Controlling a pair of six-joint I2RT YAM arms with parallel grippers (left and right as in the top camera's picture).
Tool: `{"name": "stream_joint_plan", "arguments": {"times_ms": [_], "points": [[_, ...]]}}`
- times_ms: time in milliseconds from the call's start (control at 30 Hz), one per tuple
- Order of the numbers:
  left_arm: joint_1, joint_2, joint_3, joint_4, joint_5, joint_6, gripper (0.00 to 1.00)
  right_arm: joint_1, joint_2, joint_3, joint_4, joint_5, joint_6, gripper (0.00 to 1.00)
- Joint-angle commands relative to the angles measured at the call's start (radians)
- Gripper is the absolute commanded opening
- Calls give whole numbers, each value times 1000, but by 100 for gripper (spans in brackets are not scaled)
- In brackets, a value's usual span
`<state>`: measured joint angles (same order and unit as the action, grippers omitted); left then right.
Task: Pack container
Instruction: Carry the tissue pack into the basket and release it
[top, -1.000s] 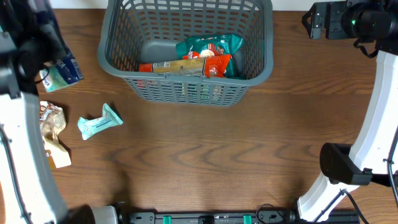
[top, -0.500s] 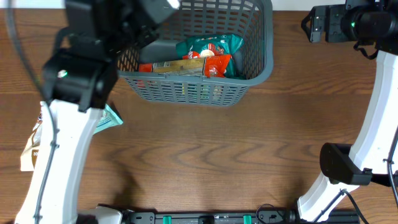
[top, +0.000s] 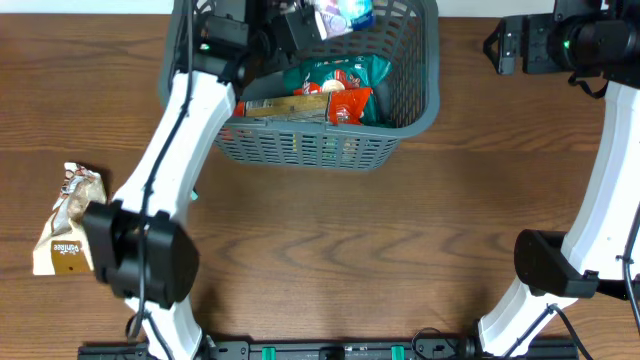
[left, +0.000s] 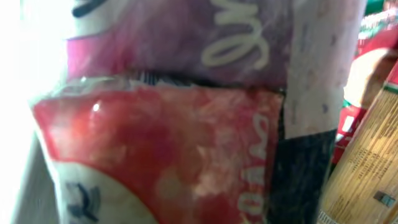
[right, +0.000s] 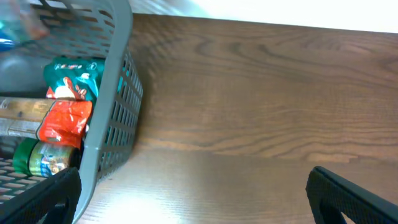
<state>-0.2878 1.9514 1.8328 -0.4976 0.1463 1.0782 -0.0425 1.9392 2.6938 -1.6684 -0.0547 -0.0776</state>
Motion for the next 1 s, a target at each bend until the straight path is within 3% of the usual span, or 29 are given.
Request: {"name": "stream_joint_plan", "arguments": {"times_ms": [0, 167, 267, 300, 367, 400, 667, 967], "points": [[10, 11, 17, 5, 0, 9, 37, -8, -10, 13, -12, -5, -13, 99], [20, 55, 17, -33, -1, 9, 43, -8, -10, 13, -15, -5, -13, 99], [24, 60, 17, -43, -1, 9, 53, -8, -10, 13, -12, -5, -13, 99], [25, 60, 17, -43, -1, 9, 61, -8, -10, 13, -11, -5, -13, 99], [28, 58, 17, -43, -1, 9, 96, -8, -10, 13, -8, -5, -13, 99], [30, 57, 17, -43, -1, 3, 99, -8, -10, 13, -8, -5, -13, 99], [38, 3, 17, -47, -28, -156, 98, -8, -10, 13, -16, -5, -13, 99], [38, -267, 18, -147, -95, -318, 98, -8, -10, 13, -16, -5, -13, 99]]}}
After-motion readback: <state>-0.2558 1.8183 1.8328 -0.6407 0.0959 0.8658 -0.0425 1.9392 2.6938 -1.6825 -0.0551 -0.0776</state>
